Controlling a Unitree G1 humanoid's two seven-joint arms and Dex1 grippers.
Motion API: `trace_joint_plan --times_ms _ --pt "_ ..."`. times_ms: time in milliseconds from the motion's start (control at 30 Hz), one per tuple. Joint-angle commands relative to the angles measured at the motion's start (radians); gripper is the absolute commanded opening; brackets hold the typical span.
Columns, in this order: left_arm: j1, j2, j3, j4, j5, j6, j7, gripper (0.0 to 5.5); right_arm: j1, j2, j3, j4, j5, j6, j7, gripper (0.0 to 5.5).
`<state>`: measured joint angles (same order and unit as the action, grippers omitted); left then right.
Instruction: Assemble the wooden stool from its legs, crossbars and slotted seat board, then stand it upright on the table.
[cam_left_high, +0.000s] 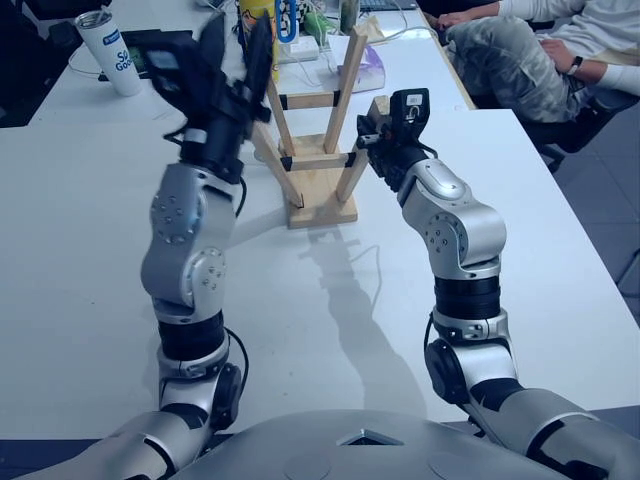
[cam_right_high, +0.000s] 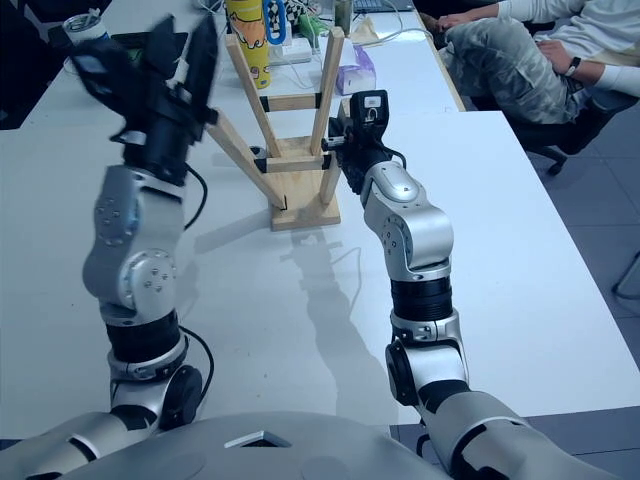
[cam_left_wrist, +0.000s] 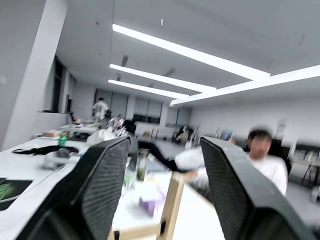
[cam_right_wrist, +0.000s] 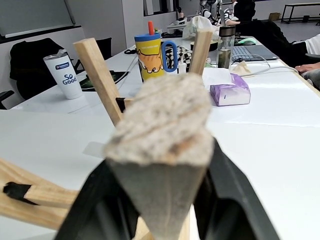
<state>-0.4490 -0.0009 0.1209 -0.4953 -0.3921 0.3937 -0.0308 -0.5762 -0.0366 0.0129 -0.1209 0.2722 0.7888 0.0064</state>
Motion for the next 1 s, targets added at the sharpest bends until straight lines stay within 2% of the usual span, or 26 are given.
trace_joint_plan --times_ms 33,167,267,300,467,733,1000 --pt "0.000 0.032 0.078 0.040 -0.024 0.018 0.025 2.59 0.022 0.024 0.066 0.027 0.013 0.018 0.069 1.12" --pt "0.043 0.069 0.122 0.135 0.026 0.051 0.072 2.59 0.023 0.013 0.090 0.014 -0.017 -0.007 0.077 1.12" --pt "0.094 0.097 0.102 0.210 0.085 0.082 0.088 2.59 0.029 0.007 0.100 0.006 -0.026 -0.013 0.081 1.12" --pt "0.106 0.099 0.095 0.225 0.102 0.086 0.093 2.59 0.029 0.007 0.101 0.006 -0.027 -0.013 0.082 1.49" --pt "0.136 0.095 0.076 0.261 0.134 0.060 0.088 2.59 0.031 0.011 0.091 0.006 -0.036 -0.008 0.087 2.17" --pt "0.155 0.120 0.050 0.312 0.189 0.030 0.067 2.59 0.009 0.037 0.022 -0.020 -0.039 -0.112 0.069 2.17" --pt "0.161 0.146 0.042 0.368 0.229 0.002 0.041 2.59 0.002 0.040 -0.026 -0.144 -0.025 -0.229 0.072 2.17"
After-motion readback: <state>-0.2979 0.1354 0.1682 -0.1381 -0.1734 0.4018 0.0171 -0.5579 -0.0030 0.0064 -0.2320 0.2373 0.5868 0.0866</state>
